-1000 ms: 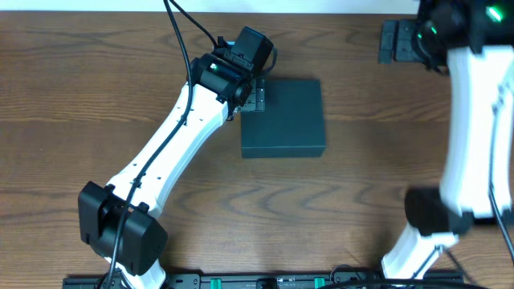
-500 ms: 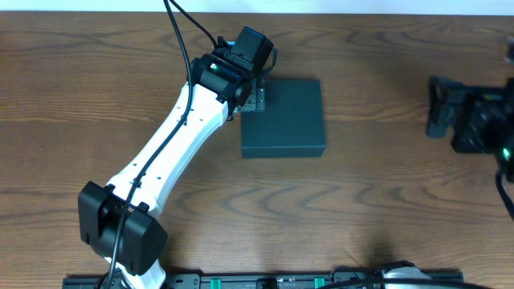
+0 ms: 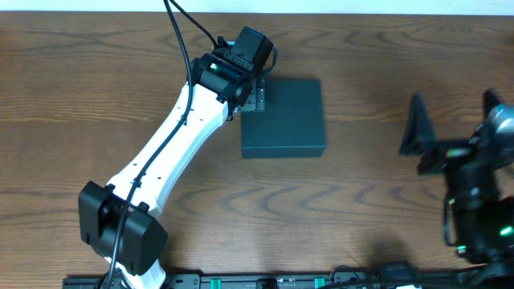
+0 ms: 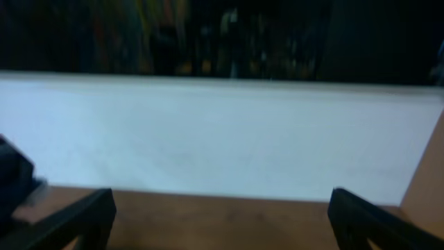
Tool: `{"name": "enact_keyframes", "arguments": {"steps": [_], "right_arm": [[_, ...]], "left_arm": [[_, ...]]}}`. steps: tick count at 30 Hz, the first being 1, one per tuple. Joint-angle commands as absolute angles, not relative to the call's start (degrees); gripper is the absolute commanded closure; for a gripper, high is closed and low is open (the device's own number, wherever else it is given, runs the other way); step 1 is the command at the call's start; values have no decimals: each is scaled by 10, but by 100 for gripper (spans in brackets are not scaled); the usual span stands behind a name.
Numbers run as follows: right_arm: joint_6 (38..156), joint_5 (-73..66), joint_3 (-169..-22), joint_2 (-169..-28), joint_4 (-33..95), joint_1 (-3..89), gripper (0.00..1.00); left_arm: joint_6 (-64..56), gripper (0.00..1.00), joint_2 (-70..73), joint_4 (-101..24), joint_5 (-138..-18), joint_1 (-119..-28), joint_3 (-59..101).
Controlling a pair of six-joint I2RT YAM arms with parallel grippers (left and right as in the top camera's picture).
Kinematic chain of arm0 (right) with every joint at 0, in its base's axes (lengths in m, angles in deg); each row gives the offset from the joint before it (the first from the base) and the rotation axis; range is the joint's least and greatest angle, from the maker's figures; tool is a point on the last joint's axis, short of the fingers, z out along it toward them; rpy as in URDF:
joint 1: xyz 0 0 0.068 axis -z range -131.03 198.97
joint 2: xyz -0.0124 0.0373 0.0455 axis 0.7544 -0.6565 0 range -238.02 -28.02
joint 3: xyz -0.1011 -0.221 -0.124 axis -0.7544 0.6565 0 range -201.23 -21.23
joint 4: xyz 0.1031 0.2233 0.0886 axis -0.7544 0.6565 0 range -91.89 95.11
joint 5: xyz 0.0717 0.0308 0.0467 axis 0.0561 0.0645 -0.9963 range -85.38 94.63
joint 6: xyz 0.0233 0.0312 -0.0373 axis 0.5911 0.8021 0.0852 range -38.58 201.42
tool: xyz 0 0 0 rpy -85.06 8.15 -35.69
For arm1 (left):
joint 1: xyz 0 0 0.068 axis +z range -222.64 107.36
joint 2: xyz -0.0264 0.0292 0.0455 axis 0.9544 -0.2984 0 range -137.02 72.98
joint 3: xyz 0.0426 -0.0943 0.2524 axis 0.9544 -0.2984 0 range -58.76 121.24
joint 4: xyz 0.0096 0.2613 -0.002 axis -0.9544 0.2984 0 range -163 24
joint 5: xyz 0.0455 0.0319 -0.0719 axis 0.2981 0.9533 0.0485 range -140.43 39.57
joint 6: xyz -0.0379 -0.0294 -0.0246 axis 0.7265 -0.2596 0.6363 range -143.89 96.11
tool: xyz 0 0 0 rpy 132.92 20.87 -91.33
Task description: Pack container
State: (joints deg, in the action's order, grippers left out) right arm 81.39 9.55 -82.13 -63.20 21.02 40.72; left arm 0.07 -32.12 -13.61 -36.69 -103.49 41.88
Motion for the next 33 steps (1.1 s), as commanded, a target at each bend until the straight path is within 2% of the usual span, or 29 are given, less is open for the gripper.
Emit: {"name": "enact_keyframes", "arguments": {"steps": [1,10,14,24,33], "right_arm": [[801,56,-691,-560,165,423,1],[819,55,-406,-377,-8,440,1],[826,52,-341,-338,-56,440,1],[853,52,-258,-328,-116,441,1],[853,52,-232,-312,-113,441,1]], "left_arm": [[2,1,-325,-135,-360,-1032,421],[2,1,-325,-135,-360,-1032,421],[2,1,-325,-135,-360,-1032,421],[2,1,-325,-135,-360,-1032,421],[2,1,-325,-135,-360,-1032,421]]}}
